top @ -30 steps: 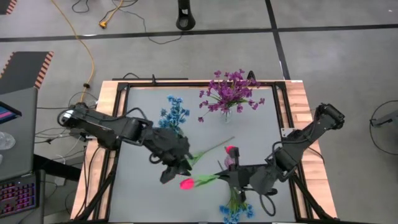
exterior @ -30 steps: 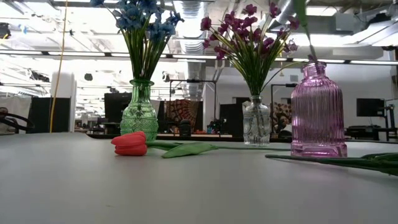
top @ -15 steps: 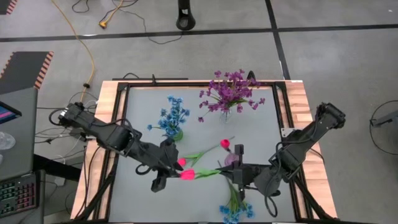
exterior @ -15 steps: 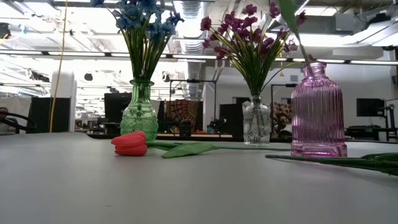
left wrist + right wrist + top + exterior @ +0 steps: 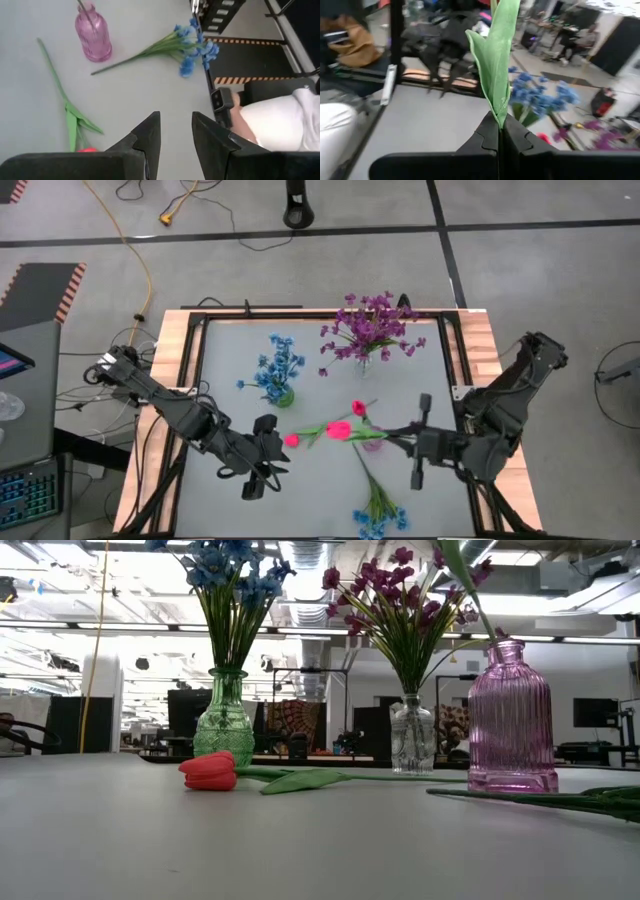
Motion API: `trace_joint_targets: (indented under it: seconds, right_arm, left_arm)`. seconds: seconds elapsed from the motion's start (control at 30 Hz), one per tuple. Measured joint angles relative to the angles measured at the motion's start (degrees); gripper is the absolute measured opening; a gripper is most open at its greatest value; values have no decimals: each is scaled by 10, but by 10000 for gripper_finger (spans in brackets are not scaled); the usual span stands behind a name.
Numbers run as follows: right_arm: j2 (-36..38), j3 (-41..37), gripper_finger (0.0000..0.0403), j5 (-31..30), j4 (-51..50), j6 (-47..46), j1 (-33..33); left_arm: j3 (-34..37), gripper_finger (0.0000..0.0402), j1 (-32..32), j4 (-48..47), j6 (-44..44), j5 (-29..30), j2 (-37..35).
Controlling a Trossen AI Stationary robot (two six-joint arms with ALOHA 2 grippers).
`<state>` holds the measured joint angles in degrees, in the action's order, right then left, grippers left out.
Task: Sort flowers into vase by color
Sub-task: Put the left pink tulip into the purple flower vase
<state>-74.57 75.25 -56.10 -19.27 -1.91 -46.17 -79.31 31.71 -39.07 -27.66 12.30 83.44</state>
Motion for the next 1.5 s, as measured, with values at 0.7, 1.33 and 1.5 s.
trace_joint_targets:
  seconds: [0.7, 1.33, 1.5]
  right_arm:
    - [136, -525, 25, 176, 1000, 351, 11]
    - [-10, -541, 25, 385, 1091, 227, 186]
    - [-47, -524, 25, 385, 1091, 227, 186]
  left_arm:
    - [243, 98, 5, 302, -10, -14, 0]
    - [242, 98, 4, 325, 14, 17, 0]
    - [242, 98, 4, 325, 15, 20, 0]
